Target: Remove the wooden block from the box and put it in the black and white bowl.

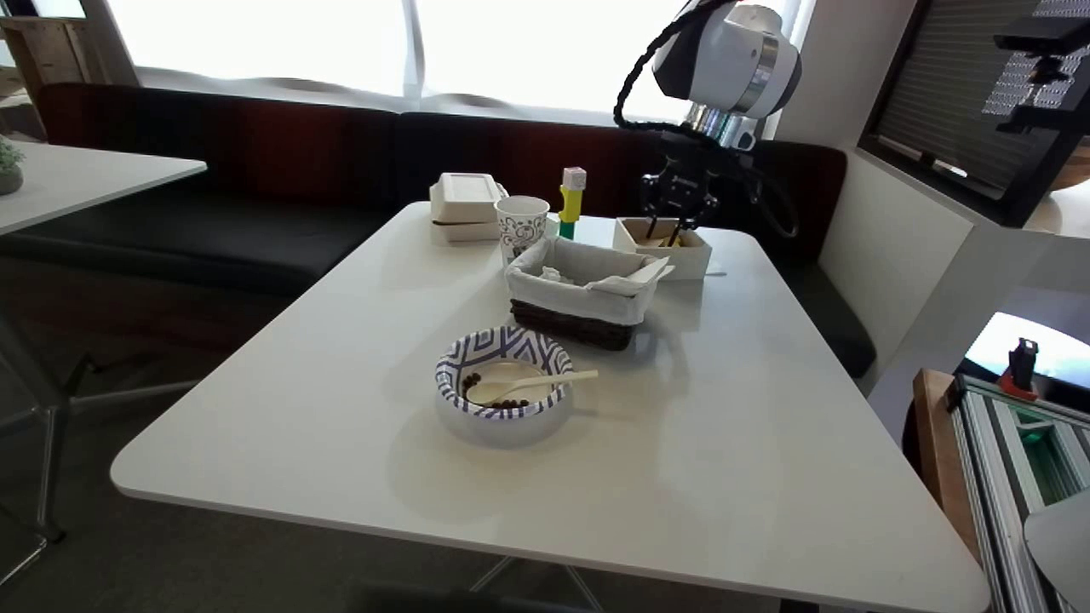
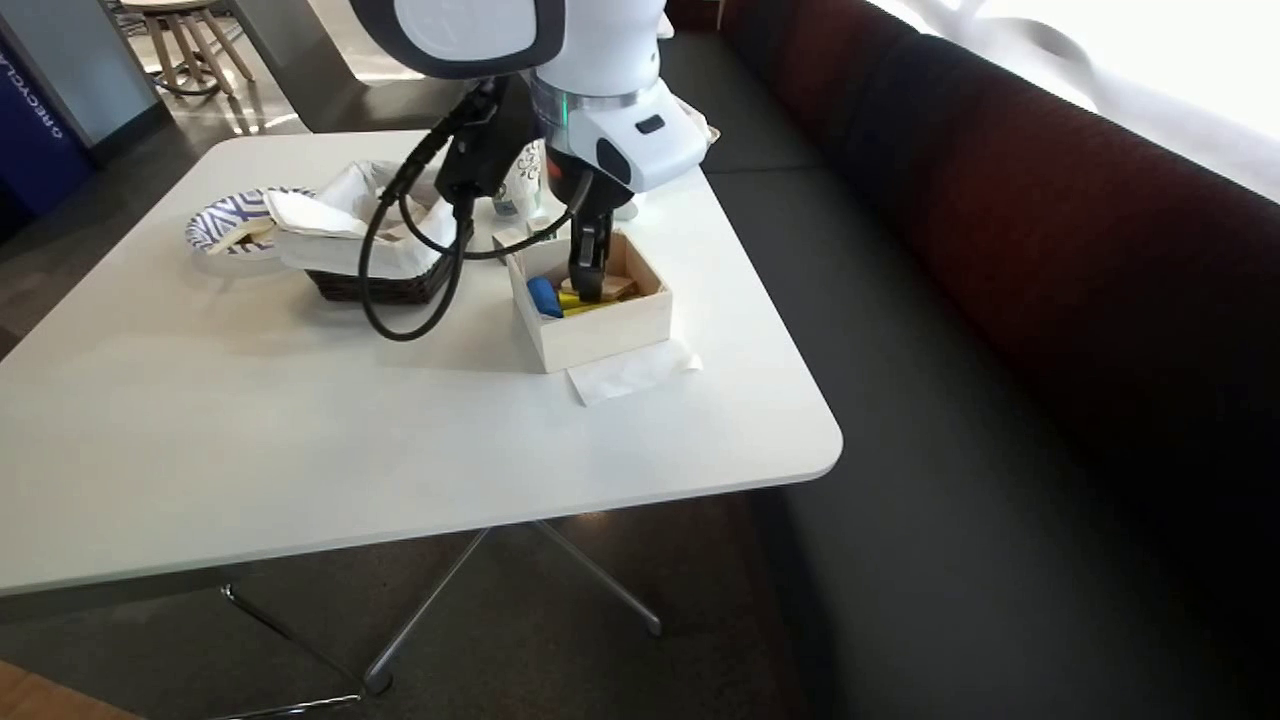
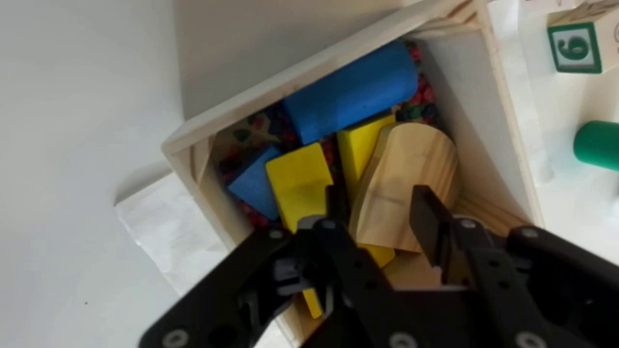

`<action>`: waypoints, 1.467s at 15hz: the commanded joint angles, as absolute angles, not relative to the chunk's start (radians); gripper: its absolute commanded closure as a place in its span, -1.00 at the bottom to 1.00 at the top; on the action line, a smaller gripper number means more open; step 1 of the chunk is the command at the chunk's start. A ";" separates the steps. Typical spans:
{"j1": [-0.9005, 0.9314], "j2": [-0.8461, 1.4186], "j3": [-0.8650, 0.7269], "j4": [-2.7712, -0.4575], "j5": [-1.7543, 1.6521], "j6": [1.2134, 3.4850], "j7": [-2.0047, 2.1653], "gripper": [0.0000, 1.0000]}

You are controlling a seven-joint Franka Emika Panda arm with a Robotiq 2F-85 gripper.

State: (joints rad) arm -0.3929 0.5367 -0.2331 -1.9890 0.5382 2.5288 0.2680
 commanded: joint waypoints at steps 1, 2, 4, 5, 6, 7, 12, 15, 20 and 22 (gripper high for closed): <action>-0.388 0.560 -0.241 -1.967 0.506 2.498 0.313 0.17; -0.387 0.567 -0.240 -1.963 0.501 2.503 0.314 0.14; -0.390 0.578 -0.234 -1.956 0.502 2.510 0.306 0.03; -0.391 0.583 -0.232 -1.951 0.503 2.513 0.304 0.02; -0.393 0.590 -0.227 -1.942 0.506 2.521 0.295 -0.05; -0.396 0.595 -0.222 -1.936 0.510 2.526 0.288 0.01; -0.403 0.615 -0.209 -1.906 0.517 2.529 0.274 0.06; -0.385 0.631 -0.224 -1.899 0.486 2.549 0.281 -0.28; -0.365 0.643 -0.229 -1.892 0.420 2.581 0.274 -0.29; -0.371 0.644 -0.214 -1.892 0.423 2.600 0.259 -0.12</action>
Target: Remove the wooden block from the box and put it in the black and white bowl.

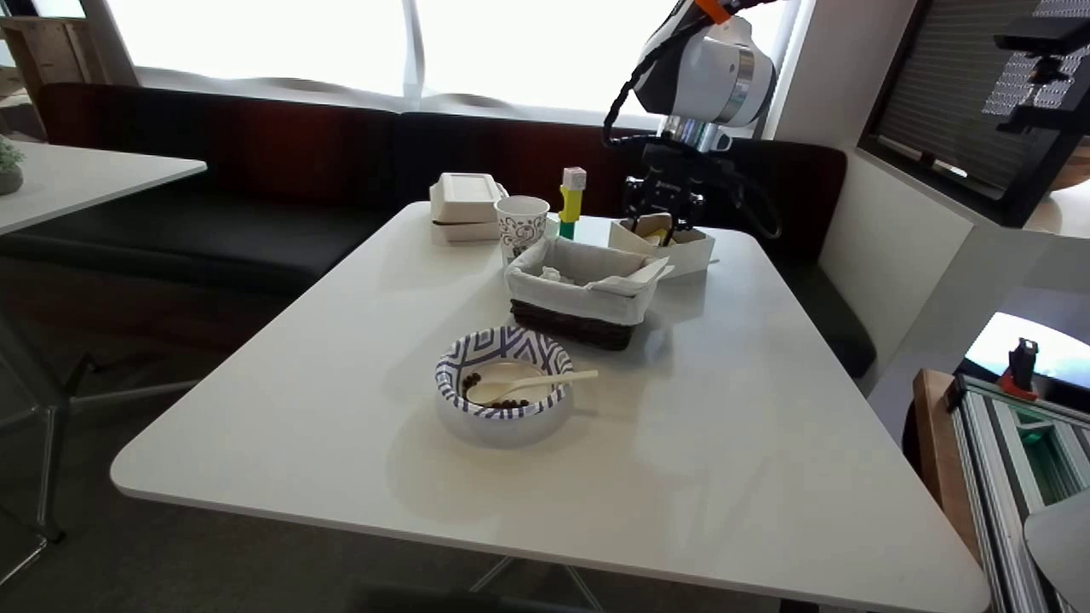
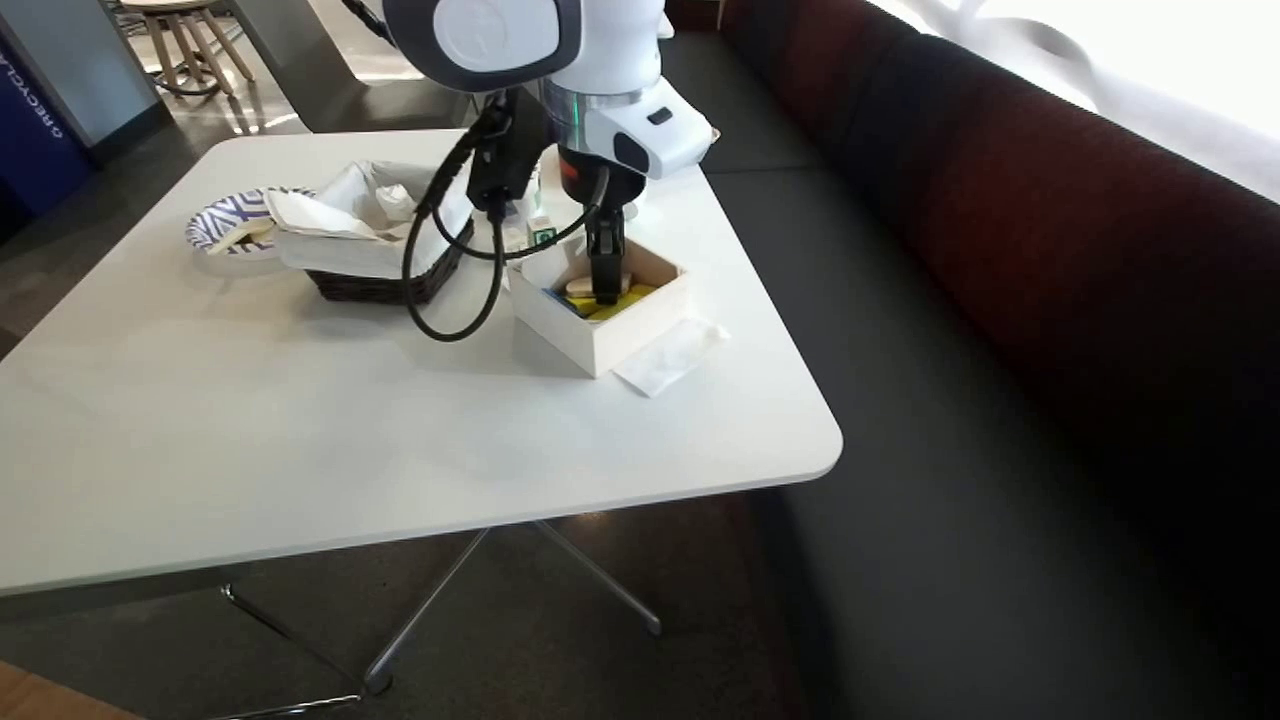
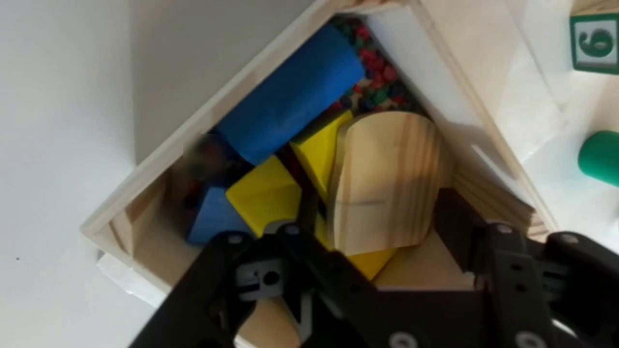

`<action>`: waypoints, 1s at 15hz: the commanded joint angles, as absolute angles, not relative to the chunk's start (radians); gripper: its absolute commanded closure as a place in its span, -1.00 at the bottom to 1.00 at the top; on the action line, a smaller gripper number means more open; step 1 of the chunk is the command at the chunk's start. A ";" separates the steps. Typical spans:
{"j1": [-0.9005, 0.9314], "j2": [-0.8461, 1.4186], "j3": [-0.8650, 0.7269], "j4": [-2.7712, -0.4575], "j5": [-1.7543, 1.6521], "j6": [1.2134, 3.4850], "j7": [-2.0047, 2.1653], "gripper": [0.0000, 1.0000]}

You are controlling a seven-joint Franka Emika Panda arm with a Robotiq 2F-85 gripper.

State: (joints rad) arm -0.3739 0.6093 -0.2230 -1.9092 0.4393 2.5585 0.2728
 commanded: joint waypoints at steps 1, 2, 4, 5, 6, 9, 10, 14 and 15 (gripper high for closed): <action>-0.377 0.644 -0.204 -1.891 0.431 2.609 0.248 -0.01; -0.382 0.644 -0.195 -1.892 0.437 2.617 0.235 0.18; -0.391 0.641 -0.179 -1.895 0.446 2.634 0.212 0.38; -0.393 0.642 -0.175 -1.895 0.447 2.644 0.205 0.46; -0.396 0.638 -0.170 -1.898 0.448 2.645 0.197 0.41; -0.407 0.628 -0.160 -1.904 0.453 2.651 0.178 0.53; -0.407 0.621 -0.160 -1.909 0.452 2.650 0.176 0.64; -0.401 0.563 -0.174 -1.944 0.449 2.635 0.193 1.00; -0.399 0.545 -0.178 -1.958 0.449 2.624 0.201 0.96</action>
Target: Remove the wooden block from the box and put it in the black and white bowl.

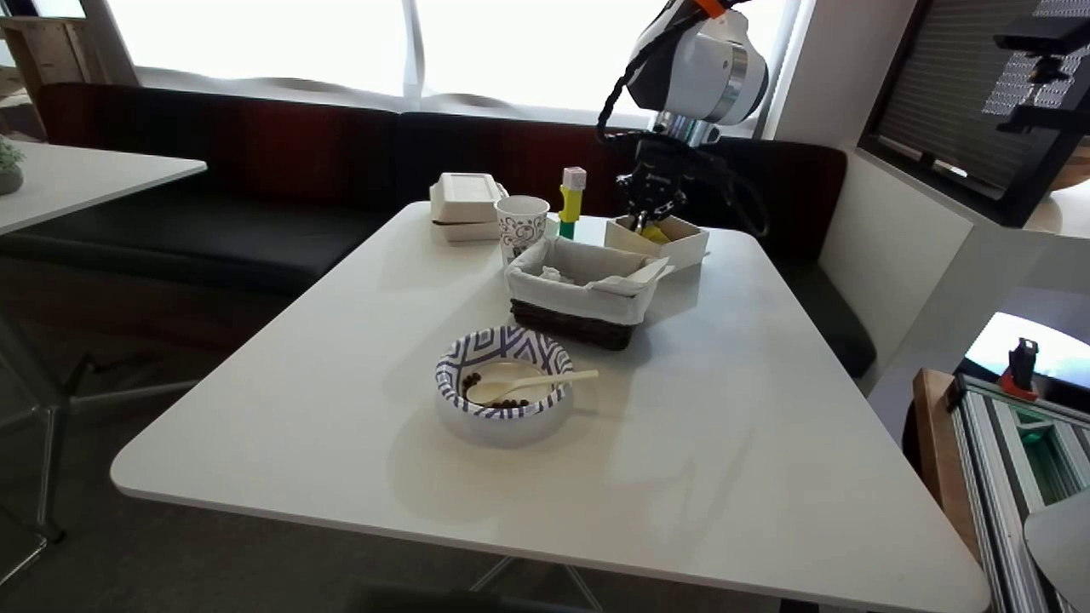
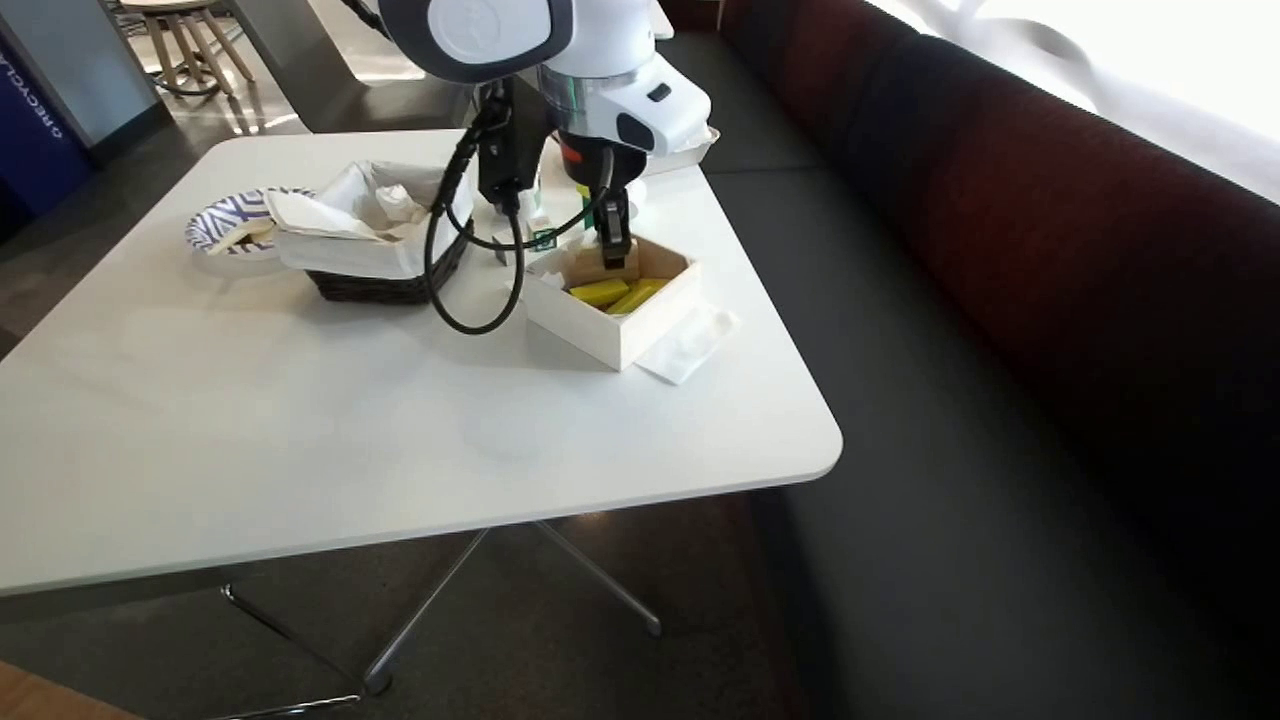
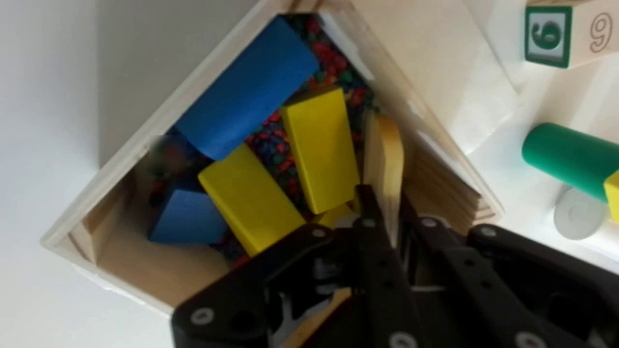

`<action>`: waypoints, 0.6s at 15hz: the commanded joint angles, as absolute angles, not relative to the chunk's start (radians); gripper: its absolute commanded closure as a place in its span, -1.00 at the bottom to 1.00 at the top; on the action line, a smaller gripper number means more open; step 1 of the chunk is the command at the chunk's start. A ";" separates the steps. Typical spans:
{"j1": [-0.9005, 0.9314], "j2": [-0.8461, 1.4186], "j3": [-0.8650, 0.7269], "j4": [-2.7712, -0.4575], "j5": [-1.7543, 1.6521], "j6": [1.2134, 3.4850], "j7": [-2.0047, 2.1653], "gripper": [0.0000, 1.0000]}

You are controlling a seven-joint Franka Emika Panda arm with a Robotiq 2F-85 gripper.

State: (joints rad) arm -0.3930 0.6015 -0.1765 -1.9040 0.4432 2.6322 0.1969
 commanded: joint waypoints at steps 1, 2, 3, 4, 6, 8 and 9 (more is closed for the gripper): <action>-0.398 0.526 -0.182 -1.972 0.449 2.617 0.205 0.96; -0.395 0.509 -0.187 -1.986 0.448 2.614 0.209 0.96; -0.391 0.484 -0.194 -2.004 0.442 2.604 0.215 0.96; -0.385 0.455 -0.202 -2.025 0.437 2.587 0.224 0.96; -0.374 0.379 -0.211 -2.082 0.428 2.542 0.230 0.96; -0.362 0.304 -0.216 -2.134 0.421 2.501 0.222 0.96; -0.360 0.268 -0.213 -2.154 0.425 2.473 0.209 0.96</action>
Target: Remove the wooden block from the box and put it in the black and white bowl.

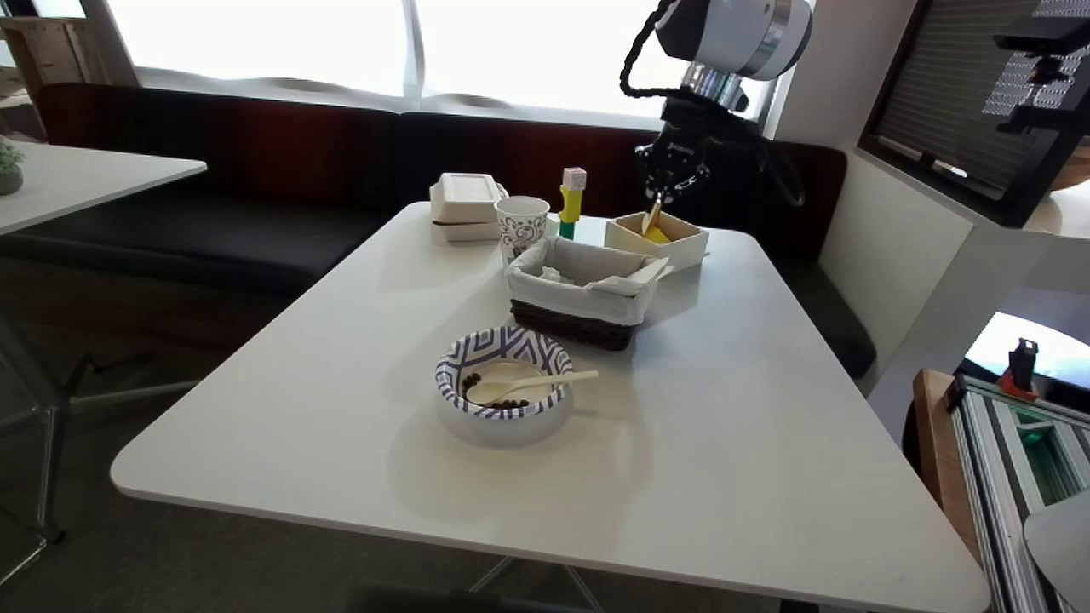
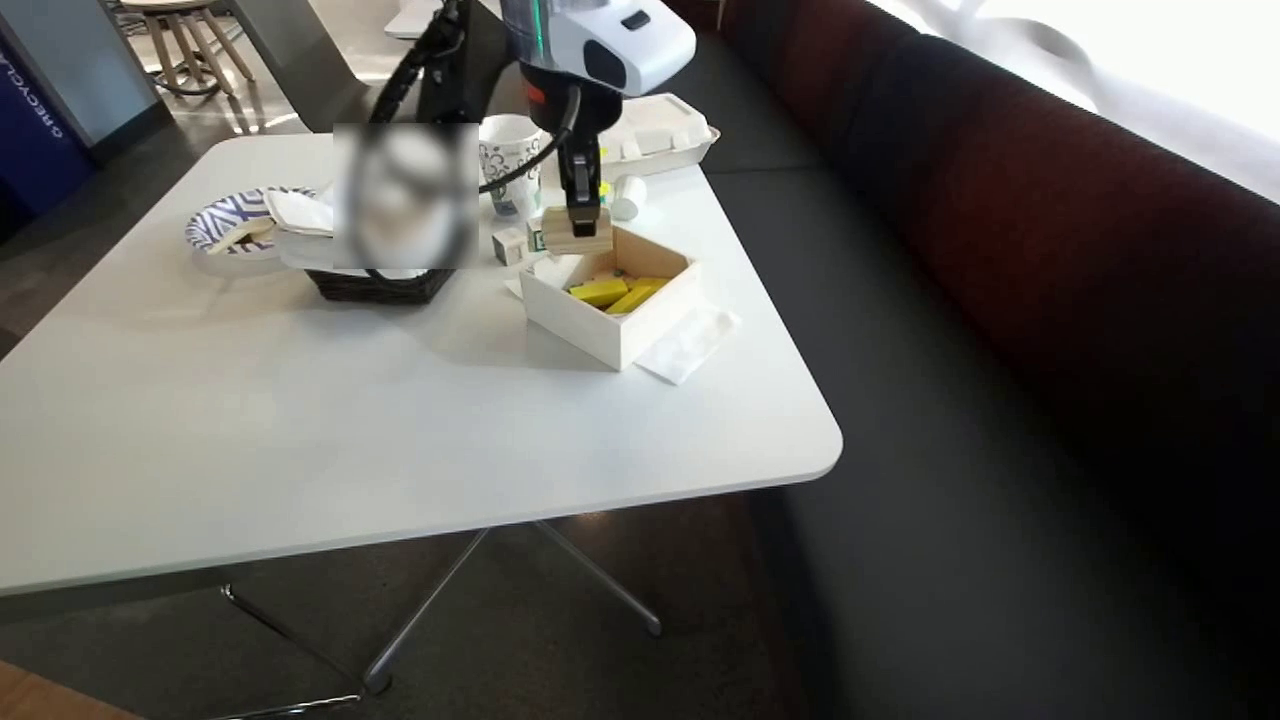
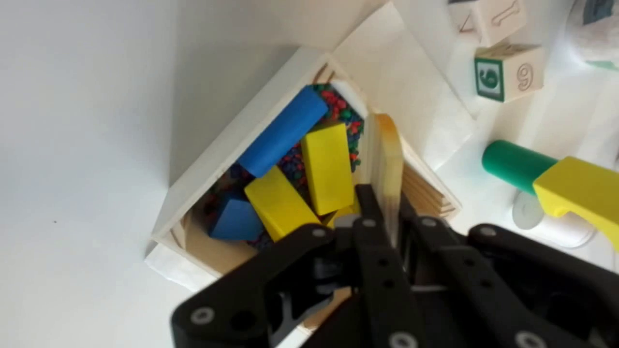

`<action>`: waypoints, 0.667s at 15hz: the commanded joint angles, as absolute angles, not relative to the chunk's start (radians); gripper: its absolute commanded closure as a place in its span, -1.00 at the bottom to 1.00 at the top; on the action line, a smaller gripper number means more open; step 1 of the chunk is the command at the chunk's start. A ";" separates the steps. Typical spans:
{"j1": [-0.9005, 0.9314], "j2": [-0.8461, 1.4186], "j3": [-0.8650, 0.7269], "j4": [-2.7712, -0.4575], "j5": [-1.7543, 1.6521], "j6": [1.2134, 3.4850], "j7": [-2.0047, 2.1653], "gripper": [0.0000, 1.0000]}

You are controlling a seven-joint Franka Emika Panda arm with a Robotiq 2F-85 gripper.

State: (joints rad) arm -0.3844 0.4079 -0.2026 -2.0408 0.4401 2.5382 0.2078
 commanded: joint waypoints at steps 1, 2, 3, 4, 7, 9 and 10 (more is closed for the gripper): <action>-0.355 0.236 -0.211 -2.171 0.429 2.446 0.202 0.96; -0.352 0.207 -0.207 -2.182 0.432 2.401 0.189 0.96; -0.345 0.183 -0.204 -2.191 0.436 2.359 0.177 0.96; -0.334 0.161 -0.206 -2.200 0.431 2.332 0.172 0.96; -0.315 0.120 -0.185 -2.201 0.495 2.218 0.083 0.96; -0.304 0.147 -0.203 -2.173 0.467 2.234 0.124 0.82; -0.299 0.140 -0.199 -2.176 0.472 2.231 0.117 0.82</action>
